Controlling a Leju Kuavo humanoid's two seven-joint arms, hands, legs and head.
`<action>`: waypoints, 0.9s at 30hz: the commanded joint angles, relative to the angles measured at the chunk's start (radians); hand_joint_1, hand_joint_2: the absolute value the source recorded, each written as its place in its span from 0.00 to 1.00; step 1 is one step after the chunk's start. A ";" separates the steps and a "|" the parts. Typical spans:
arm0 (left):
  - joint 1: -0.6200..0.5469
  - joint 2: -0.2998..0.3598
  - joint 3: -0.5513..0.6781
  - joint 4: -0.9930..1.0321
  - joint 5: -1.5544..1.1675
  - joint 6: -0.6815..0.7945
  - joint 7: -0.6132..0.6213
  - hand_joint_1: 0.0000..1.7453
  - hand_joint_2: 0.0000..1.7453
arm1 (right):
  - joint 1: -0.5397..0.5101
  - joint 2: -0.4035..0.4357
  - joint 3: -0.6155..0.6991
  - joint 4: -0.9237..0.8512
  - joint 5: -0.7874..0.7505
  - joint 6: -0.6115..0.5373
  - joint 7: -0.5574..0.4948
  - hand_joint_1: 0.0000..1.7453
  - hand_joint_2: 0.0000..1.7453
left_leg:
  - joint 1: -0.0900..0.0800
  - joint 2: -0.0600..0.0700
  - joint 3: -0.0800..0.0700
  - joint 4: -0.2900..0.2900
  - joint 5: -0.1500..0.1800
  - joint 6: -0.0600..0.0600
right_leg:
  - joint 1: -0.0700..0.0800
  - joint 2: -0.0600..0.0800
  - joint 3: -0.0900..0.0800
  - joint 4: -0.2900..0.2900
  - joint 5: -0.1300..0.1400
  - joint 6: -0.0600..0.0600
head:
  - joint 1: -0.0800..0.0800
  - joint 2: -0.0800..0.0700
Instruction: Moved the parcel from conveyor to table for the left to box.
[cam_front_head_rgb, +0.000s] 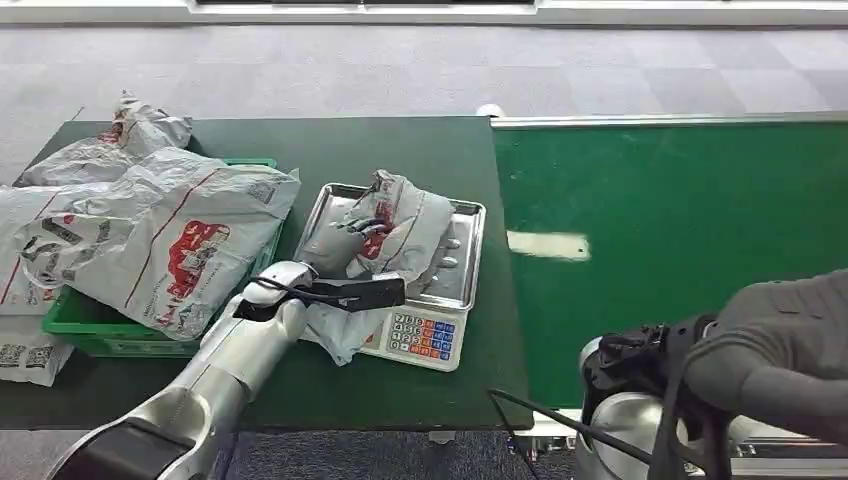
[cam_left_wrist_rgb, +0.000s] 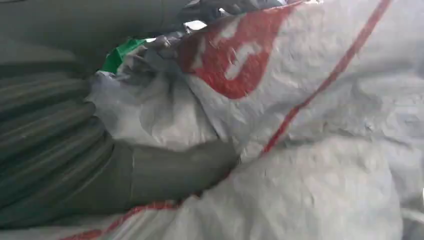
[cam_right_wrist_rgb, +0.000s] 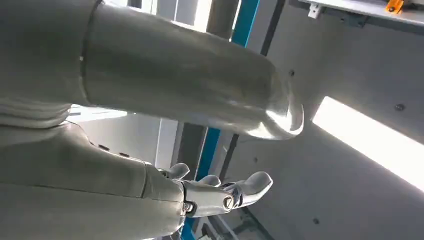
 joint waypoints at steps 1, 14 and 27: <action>-0.012 0.013 -0.051 0.107 0.008 -0.029 -0.036 1.00 1.00 | 0.024 0.001 0.027 0.053 0.007 -0.002 0.000 0.00 0.00 | 0.000 0.004 0.002 -0.006 0.003 0.002 | 0.000 0.001 0.002 -0.006 0.004 0.000 | 0.000 0.000; -0.021 0.001 0.078 -0.094 0.016 0.611 0.077 1.00 1.00 | 0.054 0.001 -0.016 -0.013 0.052 -0.002 0.000 0.00 0.00 | 0.000 0.000 0.000 -0.001 0.000 0.001 | 0.000 0.000 -0.001 -0.002 0.000 0.000 | 0.000 0.000; 0.143 0.015 0.613 -0.754 -0.131 0.694 0.068 1.00 1.00 | 0.037 0.001 -0.013 0.020 0.043 -0.002 0.000 0.00 0.00 | 0.000 0.011 -0.003 -0.001 -0.001 0.001 | 0.001 0.010 -0.008 -0.001 0.001 -0.001 | 0.000 0.000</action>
